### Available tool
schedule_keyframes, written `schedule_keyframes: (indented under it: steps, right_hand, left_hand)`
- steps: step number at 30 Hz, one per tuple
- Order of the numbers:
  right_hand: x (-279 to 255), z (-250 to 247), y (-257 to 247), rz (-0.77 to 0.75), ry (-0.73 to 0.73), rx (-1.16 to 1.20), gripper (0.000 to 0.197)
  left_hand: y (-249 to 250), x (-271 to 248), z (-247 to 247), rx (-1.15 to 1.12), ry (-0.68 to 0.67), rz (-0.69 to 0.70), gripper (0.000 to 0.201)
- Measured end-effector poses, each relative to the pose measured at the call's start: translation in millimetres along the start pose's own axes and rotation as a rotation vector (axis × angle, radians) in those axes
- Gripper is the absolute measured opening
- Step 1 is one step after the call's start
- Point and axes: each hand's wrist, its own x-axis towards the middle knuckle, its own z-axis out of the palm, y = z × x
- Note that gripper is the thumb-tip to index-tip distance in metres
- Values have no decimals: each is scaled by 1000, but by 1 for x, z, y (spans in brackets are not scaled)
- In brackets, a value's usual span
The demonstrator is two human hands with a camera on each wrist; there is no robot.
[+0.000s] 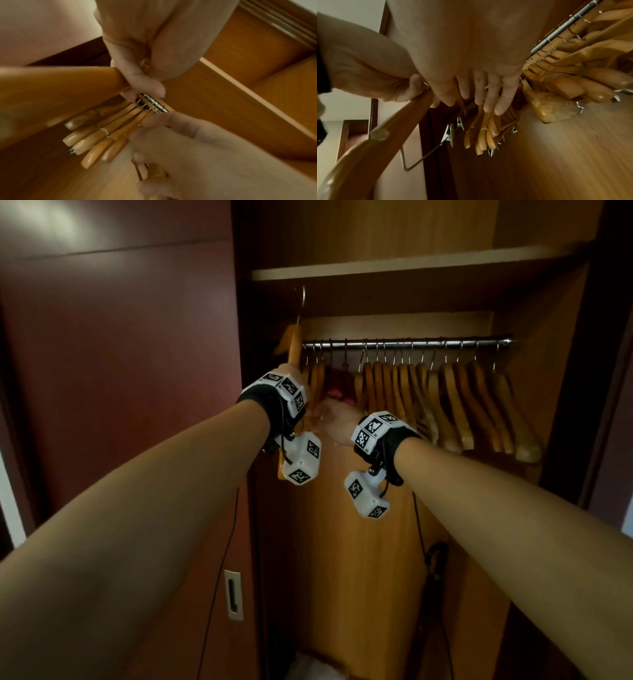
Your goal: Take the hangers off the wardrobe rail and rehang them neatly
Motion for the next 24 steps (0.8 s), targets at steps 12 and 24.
schedule_keyframes:
  steps: [12, 24]
  right_hand:
    - [82, 2, 8, -66, 150, -44, 31]
    - [147, 13, 19, -87, 249, -306, 39]
  left_hand:
    - [-49, 72, 19, 437, -55, 188, 32]
    - [-47, 139, 37, 551, -61, 135, 55]
